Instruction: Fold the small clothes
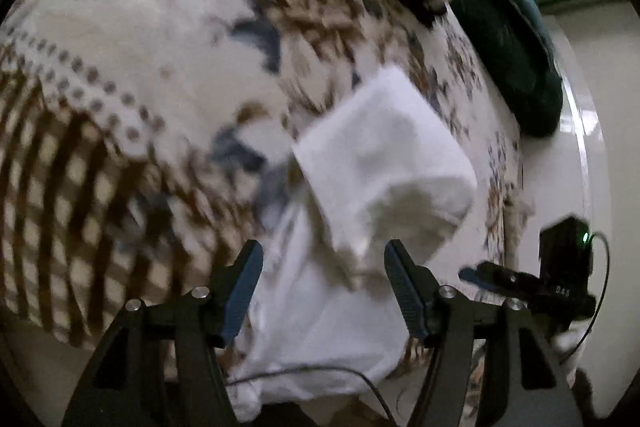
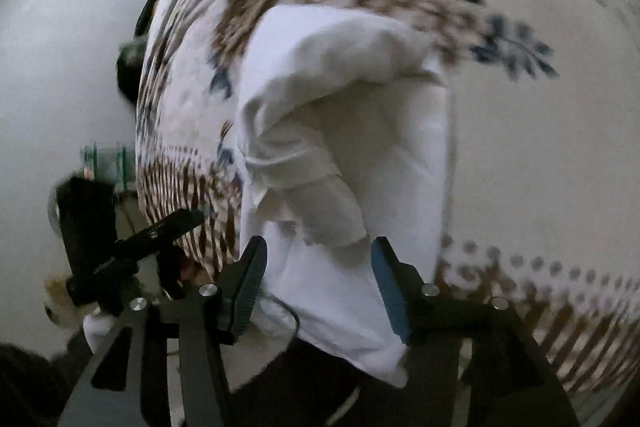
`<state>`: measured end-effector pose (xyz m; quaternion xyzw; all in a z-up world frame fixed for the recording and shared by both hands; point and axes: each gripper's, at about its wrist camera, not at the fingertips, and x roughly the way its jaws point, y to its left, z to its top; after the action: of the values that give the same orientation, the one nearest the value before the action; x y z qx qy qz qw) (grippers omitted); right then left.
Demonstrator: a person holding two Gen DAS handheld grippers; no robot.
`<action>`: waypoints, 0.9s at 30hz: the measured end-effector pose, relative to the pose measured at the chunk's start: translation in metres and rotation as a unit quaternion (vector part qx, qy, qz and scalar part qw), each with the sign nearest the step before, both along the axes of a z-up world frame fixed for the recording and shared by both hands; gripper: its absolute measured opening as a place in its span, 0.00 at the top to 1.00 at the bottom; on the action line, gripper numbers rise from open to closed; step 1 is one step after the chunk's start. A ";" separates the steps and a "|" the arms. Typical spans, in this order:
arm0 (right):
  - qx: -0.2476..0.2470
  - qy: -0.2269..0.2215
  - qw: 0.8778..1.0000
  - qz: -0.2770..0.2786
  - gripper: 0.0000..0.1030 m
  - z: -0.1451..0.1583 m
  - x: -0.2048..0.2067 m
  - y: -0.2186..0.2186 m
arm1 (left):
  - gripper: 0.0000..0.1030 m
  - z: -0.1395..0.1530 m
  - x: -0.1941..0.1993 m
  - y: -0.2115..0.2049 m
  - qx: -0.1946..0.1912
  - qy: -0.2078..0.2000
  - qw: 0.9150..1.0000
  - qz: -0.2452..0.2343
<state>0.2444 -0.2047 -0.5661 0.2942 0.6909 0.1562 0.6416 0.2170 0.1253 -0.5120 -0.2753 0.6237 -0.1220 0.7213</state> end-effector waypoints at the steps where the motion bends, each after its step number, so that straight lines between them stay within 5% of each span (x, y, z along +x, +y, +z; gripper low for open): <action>1: 0.011 0.003 0.999 -0.030 0.42 -0.002 0.000 -0.007 | 0.41 0.000 0.011 0.001 0.006 -0.006 1.000 0.004; 6: 0.096 -0.006 0.981 -0.168 0.36 -0.016 0.009 -0.012 | 0.41 -0.002 0.058 -0.012 0.018 -0.034 0.999 0.001; 10: 0.112 -0.002 0.978 -0.174 0.36 -0.026 0.026 0.015 | 0.41 -0.002 0.077 -0.024 0.014 -0.050 0.998 -0.021; 12: 0.084 0.002 0.981 -0.174 0.88 -0.028 0.023 0.017 | 0.41 -0.002 0.081 -0.030 0.006 -0.048 0.998 -0.031; 13: 0.070 0.008 0.981 -0.180 0.95 -0.028 0.018 0.011 | 0.41 -0.003 0.082 -0.034 0.004 -0.045 0.998 -0.038; 16: -0.015 -0.012 0.987 -0.158 0.95 -0.016 0.011 -0.006 | 0.41 -0.004 0.088 -0.042 -0.003 -0.040 0.998 -0.056; 20: -0.019 0.064 0.991 -0.112 0.80 -0.040 0.013 -0.013 | 0.41 -0.008 0.109 -0.055 -0.007 -0.028 0.997 -0.075; 21: 0.001 0.057 0.989 -0.136 0.80 -0.039 0.014 -0.024 | 0.41 -0.009 0.116 -0.058 -0.013 -0.026 0.996 -0.079; 23: 0.036 0.044 0.981 -0.187 0.55 -0.036 0.015 -0.042 | 0.41 -0.008 0.131 -0.066 -0.023 -0.027 0.995 -0.090; 25: 0.069 0.038 0.967 -0.244 0.41 -0.039 0.019 -0.058 | 0.41 -0.011 0.145 -0.075 -0.042 -0.020 0.994 -0.096; 27: 0.104 0.047 0.954 -0.277 0.41 -0.053 0.028 -0.064 | 0.41 -0.020 0.154 -0.086 -0.056 -0.004 0.992 -0.110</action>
<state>0.2721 -0.2684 -0.6188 0.5459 0.5918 0.0290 0.5923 0.3713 0.0394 -0.5318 -0.2443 0.6394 -0.2362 0.6897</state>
